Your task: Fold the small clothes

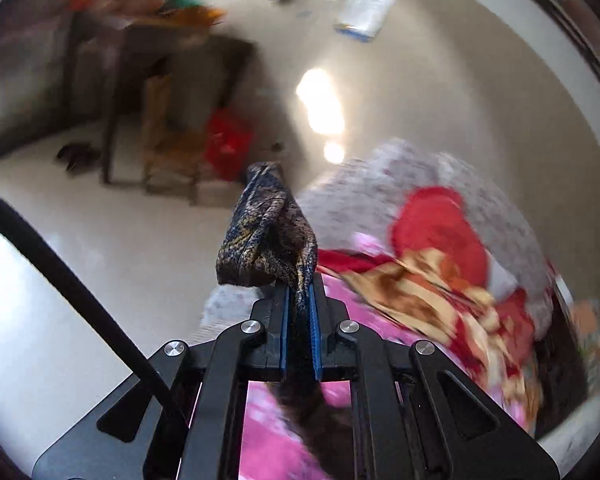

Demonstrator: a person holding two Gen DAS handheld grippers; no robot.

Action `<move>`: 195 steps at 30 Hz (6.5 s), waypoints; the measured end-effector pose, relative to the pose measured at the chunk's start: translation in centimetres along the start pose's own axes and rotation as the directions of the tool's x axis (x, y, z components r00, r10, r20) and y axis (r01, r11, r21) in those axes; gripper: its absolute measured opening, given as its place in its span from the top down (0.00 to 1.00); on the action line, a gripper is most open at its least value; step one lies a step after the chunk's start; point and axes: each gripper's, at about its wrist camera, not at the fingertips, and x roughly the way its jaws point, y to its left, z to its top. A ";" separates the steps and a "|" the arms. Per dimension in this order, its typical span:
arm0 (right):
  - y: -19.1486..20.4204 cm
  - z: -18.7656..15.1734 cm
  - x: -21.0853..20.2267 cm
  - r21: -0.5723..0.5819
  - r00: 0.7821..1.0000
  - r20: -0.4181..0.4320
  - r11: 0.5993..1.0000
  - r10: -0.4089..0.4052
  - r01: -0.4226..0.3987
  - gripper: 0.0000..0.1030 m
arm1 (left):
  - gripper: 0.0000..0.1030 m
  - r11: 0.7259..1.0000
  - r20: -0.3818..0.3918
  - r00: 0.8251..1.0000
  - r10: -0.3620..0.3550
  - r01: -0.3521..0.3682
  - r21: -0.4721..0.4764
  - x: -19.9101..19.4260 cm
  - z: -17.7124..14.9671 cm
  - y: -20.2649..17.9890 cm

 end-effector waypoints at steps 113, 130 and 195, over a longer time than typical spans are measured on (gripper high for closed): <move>4.1 12.7 6.9 -0.336 0.990 0.055 0.936 0.131 -0.105 0.68 | 0.44 0.884 -0.370 0.920 0.131 0.061 0.464 16.4 -25.4 -15.6; -12.9 1.8 1.4 0.020 0.998 -0.060 1.000 0.011 -0.010 0.52 | 0.44 0.875 -0.352 0.929 0.115 0.073 0.478 13.2 -26.2 -17.6; -11.5 10.3 -21.0 -0.426 0.864 0.213 0.839 0.457 -0.338 0.93 | 0.44 0.890 -0.323 0.945 -0.057 0.195 0.412 7.4 -24.9 -21.5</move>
